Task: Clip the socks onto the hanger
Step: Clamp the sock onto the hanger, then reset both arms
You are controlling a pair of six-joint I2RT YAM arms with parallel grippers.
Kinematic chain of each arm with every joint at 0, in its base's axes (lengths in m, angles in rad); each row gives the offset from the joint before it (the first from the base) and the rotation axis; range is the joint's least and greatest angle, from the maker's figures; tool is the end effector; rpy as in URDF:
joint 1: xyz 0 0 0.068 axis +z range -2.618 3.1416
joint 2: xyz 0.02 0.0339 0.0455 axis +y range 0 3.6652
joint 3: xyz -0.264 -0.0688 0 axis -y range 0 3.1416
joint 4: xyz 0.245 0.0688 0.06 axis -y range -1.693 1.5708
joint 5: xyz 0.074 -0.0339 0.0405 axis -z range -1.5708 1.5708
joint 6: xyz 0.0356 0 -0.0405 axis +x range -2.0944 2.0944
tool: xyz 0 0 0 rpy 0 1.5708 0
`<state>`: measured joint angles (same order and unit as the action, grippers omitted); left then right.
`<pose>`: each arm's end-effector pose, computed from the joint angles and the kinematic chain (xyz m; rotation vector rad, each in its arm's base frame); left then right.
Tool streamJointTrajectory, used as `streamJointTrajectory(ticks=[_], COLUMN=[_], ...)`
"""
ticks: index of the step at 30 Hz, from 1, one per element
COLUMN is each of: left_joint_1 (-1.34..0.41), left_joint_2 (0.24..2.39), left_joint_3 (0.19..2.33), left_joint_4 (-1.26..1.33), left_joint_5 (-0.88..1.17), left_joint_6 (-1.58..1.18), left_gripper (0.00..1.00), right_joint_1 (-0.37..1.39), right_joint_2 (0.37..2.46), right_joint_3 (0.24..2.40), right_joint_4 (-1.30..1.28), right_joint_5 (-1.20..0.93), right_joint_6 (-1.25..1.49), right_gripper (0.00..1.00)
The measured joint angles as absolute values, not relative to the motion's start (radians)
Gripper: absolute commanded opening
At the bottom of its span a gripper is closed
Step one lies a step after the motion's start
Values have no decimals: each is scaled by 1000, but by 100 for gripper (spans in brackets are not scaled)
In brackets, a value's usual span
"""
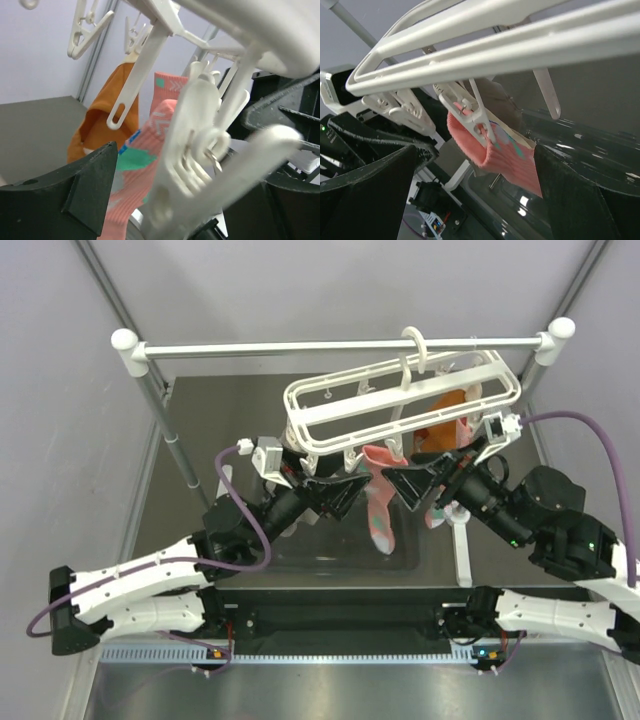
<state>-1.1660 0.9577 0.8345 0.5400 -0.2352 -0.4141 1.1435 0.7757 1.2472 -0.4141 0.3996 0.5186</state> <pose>0.0935 -0.1971 0.4028 0.2459 1.2361 -1.2503 0.0661 0.1118 0.4692 -0.1624 1.5997 1.0153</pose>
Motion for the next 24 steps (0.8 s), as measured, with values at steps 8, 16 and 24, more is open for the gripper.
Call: streamJointTrajectory(ticks=[8, 16, 24], left_joint_1=[-1166, -1166, -1166], left_joint_2=[870, 804, 650], left_joint_3=[834, 808, 563], left_joint_4=[379, 198, 109], left_joint_5=[-247, -192, -219], left_joint_6=[-446, -466, -550], left_gripper=[82, 79, 79], right_joint_1=[1143, 1143, 1143], right_joint_2=[636, 573, 613], right_joint_3=[1156, 932, 619], right_joint_4=[-504, -539, -309], right_joint_5=[307, 217, 251], right_joint_6=[480, 472, 496], right_gripper=[100, 100, 100])
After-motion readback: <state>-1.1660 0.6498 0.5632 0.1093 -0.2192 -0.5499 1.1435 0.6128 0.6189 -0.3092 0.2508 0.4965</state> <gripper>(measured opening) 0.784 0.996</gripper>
